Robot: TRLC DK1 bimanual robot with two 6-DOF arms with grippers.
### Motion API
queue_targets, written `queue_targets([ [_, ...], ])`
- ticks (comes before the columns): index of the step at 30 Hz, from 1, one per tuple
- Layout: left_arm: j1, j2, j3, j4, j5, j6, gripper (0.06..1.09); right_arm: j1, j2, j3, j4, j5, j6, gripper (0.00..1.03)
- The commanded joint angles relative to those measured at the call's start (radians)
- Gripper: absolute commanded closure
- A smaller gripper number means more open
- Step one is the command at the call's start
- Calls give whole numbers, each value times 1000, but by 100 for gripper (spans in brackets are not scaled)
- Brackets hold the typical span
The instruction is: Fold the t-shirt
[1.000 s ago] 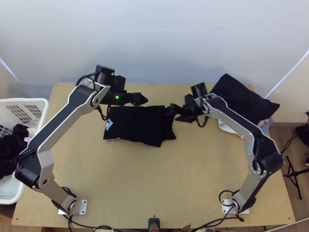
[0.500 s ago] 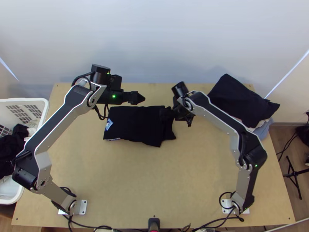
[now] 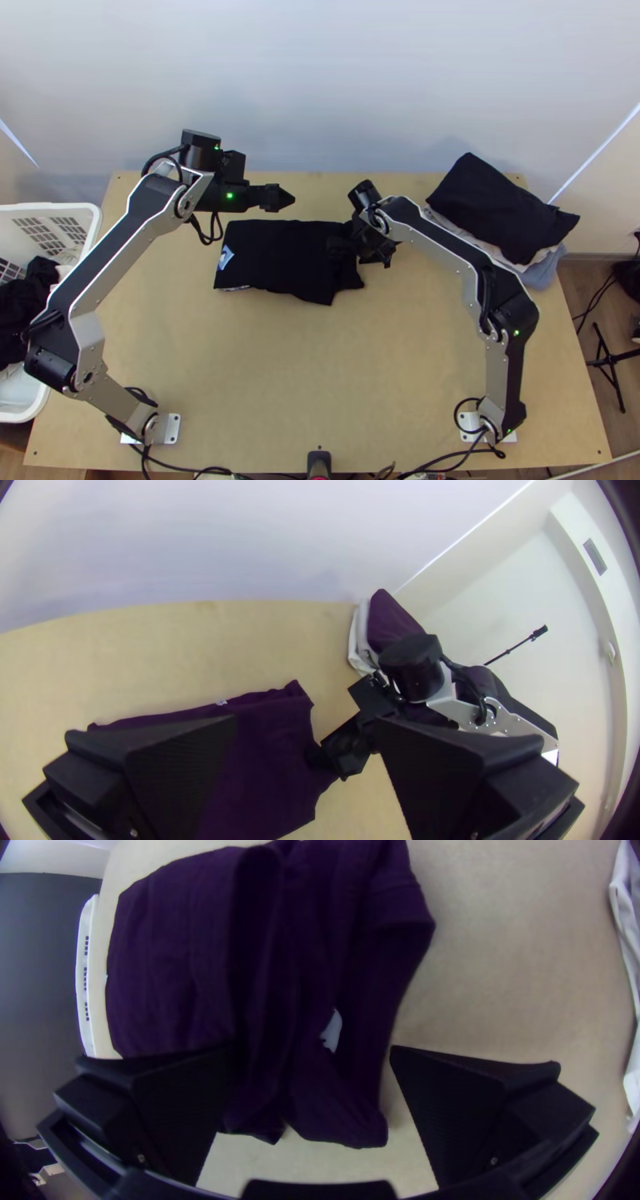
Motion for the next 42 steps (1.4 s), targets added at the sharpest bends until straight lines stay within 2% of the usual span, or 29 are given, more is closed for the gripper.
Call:
queue_targets([
  [1, 12, 3, -5, 1, 0, 4, 10, -22, 36, -1, 29, -108, 8, 4],
  [10, 37, -10, -28, 1, 0, 13, 10, -59, 61, -3, 73, -126, 8, 4],
  [23, 38, -10, -27, 1, 0, 4, 9, -23, 128, 28, 144, -263, 54, 5],
  [25, 37, -10, -28, 1, 0, 2, 10, -19, 140, 31, 164, -297, 63, 16],
  [27, 37, -10, -28, 1, 0, -2, 10, -14, 151, 35, 171, -324, 72, 17],
  [28, 37, -10, -28, 1, 0, -4, 9, -14, 159, 40, 171, -338, 77, 23],
  [30, 38, -11, -30, 1, 0, -5, 9, -13, 165, 45, 182, -344, 81, 50],
  [32, 40, -13, -32, 1, 0, -7, 9, -13, 162, 43, 202, -343, 86, 91],
  [33, 41, -14, -33, 1, 0, -7, 9, -16, 157, 42, 210, -343, 92, 100],
  [42, 54, -17, -33, 3, 2, -8, 10, -62, -27, 88, 201, -344, 106, 100],
])
